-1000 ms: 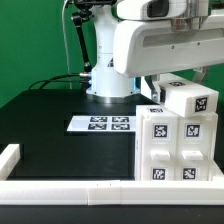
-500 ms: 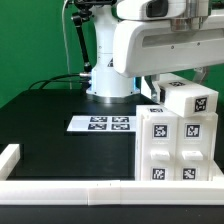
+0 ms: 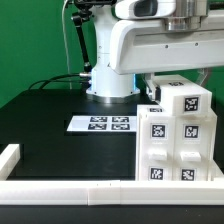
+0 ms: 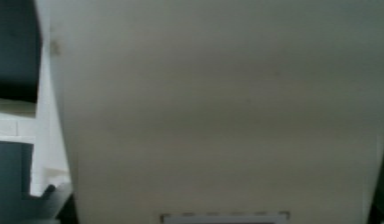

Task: Assemble cabinet

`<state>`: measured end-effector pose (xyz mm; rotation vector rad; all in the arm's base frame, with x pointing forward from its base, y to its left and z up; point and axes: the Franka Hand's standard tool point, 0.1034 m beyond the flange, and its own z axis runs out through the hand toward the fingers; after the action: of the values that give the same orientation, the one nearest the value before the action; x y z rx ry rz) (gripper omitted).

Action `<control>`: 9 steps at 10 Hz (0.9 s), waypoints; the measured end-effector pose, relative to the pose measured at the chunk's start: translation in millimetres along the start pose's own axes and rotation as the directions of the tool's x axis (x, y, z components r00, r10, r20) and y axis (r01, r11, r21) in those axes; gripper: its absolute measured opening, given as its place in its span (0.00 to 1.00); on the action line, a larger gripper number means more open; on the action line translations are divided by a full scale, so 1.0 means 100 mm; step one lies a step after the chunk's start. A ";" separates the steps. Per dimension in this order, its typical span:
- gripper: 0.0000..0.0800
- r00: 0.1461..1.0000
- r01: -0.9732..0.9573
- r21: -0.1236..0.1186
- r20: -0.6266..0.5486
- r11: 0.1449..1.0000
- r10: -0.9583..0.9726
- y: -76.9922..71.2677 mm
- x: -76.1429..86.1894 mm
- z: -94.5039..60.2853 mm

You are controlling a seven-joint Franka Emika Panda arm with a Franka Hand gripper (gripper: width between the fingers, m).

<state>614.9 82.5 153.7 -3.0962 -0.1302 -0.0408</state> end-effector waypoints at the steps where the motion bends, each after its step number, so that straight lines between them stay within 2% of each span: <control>1: 0.68 0.998 -0.064 0.001 -0.010 0.998 0.064 0.00 0.01 0.00; 5: 0.68 0.942 -0.335 0.015 -0.028 0.942 0.335 0.00 0.01 0.00; 9: 0.68 0.864 -0.503 0.025 -0.024 0.864 0.504 -0.01 0.01 0.00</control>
Offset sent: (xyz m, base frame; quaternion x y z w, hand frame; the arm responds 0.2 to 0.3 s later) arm 0.0000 0.0000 0.0000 0.0000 0.0000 0.1296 0.9916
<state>616.2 83.6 153.9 -2.9985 0.6773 -0.0659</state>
